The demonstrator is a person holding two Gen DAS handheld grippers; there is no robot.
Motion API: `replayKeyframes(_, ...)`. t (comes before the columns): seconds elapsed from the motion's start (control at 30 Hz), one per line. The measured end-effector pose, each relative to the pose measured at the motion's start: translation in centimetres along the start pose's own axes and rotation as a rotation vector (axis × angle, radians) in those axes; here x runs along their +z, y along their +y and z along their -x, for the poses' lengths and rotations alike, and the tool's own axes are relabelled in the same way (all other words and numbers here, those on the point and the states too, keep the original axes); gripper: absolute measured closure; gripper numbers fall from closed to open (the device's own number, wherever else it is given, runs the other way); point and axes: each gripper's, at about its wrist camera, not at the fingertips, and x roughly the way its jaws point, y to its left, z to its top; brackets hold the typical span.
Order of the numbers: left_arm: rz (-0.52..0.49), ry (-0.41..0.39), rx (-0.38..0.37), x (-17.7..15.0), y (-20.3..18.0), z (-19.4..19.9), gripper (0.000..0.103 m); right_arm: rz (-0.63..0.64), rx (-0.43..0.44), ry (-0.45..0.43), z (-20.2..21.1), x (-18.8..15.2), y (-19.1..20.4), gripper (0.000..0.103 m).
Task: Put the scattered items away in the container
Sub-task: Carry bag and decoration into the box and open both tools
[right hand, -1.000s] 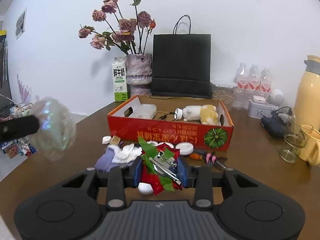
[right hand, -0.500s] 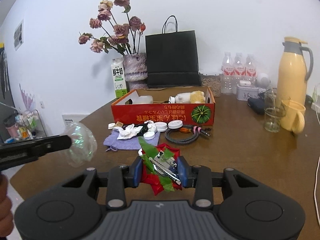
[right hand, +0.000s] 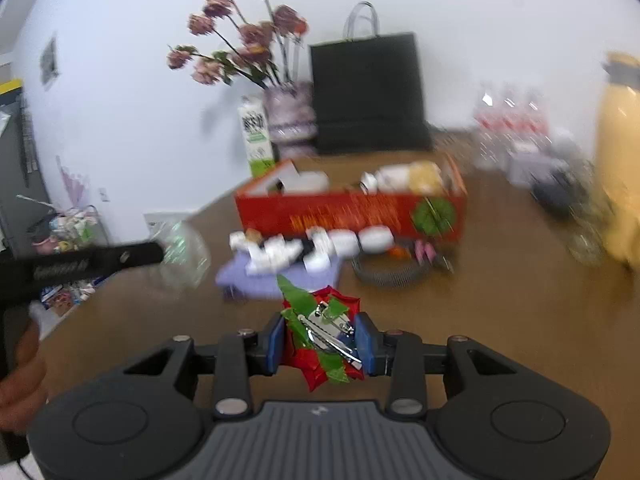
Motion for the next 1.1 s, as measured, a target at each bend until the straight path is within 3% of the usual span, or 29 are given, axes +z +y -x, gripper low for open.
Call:
replayKeyframes(0.1, 0.003, -0.027, 0.001, 4.4, 1.4, -3.4, 0.082, 0.008, 0.055, -0.033, -2.6, 4.3, -1.0, 0.067)
replayKeyframes(0.27, -0.025, 0.041, 0.007, 11.2, 2.5, -12.1, 0.082, 0.004, 0.076, -0.014, -10.0, 12.0, -3.1, 0.067)
replayKeyframes(0.37, -0.042, 0.154, 0.012, 13.0, 3.0, -17.6, 0.082, -0.046, 0.113, 0.085, -16.1, 16.0, -4.9, 0.067)
replayKeyframes(0.47, -0.018, 0.316, -0.008, 13.5, 4.0, -23.3, 0.082, -0.120, 0.132, 0.202, -22.6, 18.6, -6.5, 0.067)
replayKeyframes(0.63, -0.046, 0.398, 0.042, 12.8, 5.0, -28.8, 0.080, -0.065, 0.033, 0.342, -31.4, 19.6, -5.9, 0.067)
replayKeyframes(0.87, -0.037, 0.417, 0.032, 12.9, 5.7, -30.0, 0.062, -0.153, 0.064, 0.421, -37.2, 18.4, -6.1, 0.060)
replayKeyframes(1.03, -0.041, 0.402, 0.059, 14.3, 5.7, -28.8, 0.061, -0.143, 0.043, 0.397, -35.7, 19.4, -6.0, 0.055)
replayKeyframes(1.1, -0.026, 0.389, 0.076, 15.2, 5.7, -27.9, 0.053, -0.140, 0.034, 0.372, -34.1, 20.2, -6.3, 0.048)
